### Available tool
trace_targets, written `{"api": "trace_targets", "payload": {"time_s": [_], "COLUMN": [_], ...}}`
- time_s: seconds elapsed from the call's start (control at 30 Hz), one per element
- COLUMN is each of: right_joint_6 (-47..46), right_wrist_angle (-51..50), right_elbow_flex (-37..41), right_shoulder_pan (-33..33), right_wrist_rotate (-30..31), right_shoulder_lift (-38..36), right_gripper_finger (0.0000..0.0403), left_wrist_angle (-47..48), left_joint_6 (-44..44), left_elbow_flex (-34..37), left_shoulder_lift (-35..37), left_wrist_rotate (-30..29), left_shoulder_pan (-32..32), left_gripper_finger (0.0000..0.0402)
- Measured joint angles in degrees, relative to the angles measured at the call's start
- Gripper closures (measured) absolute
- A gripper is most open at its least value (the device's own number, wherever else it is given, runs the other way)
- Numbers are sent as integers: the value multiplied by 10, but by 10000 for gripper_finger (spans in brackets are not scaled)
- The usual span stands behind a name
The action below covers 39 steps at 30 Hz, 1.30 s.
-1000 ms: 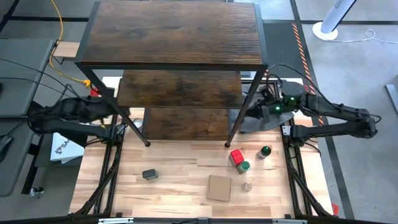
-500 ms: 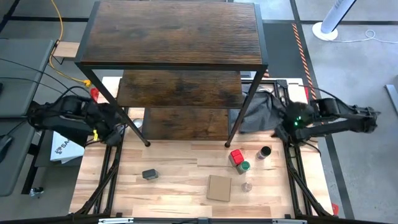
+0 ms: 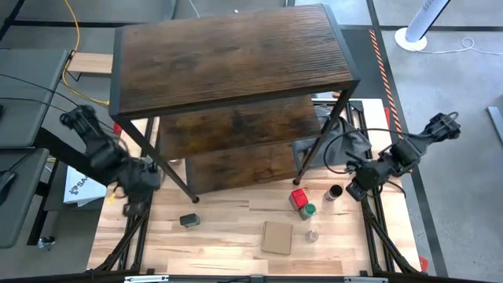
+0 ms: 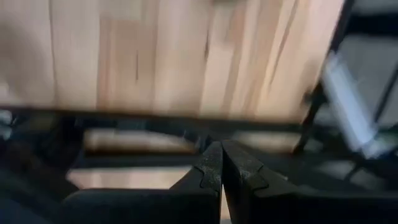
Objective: Shelf spices
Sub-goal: Adjust the shelf
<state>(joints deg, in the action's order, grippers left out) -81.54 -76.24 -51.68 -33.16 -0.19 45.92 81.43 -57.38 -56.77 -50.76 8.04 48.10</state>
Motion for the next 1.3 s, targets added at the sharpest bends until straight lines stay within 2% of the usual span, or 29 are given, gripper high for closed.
{"api": "trace_targets", "payload": {"time_s": [0.13,0.27,0.37,0.47,0.53,0.6,0.7,0.8,0.87,0.93,1.1,1.3], "right_joint_6": [-63,-69,-71,-72,-85,-97,-116,-135,-140,-143,-146,-132], "right_wrist_angle": [2,10,-8,-9,-10,-11,-11,-11,-12,-13,-13,-8], "right_elbow_flex": [0,0,0,0,0,0,0,0,0,0,0,0], "right_shoulder_pan": [-22,-31,-34,-34,-34,-34,-34,-34,-34,-34,-34,-34], "right_wrist_rotate": [34,30,14,26,44,64,107,150,179,204,214,212], "right_shoulder_lift": [-1,2,10,13,13,12,12,13,12,13,13,12], "right_gripper_finger": [403,403,403,403,403,403,403,403,403,403,403,403], "left_wrist_angle": [15,-102,-216,-347,-409,-433,-394,-314,-261,-242,-256,-205], "left_joint_6": [-107,-243,-261,-260,-297,-358,-490,-628,-708,-744,-745,-717], "left_elbow_flex": [0,0,0,0,-15,-42,-83,-109,-116,-118,-118,-119], "left_shoulder_lift": [7,23,-36,-129,-186,-233,-272,-300,-322,-345,-375,-352], "left_wrist_rotate": [-6,-30,-39,-31,-80,-183,-395,-595,-671,-683,-691,-701], "left_shoulder_pan": [115,200,249,259,255,244,228,206,175,129,32,-16], "left_gripper_finger": [402,402,402,402,402,402,402,402,402,402,402,402]}}
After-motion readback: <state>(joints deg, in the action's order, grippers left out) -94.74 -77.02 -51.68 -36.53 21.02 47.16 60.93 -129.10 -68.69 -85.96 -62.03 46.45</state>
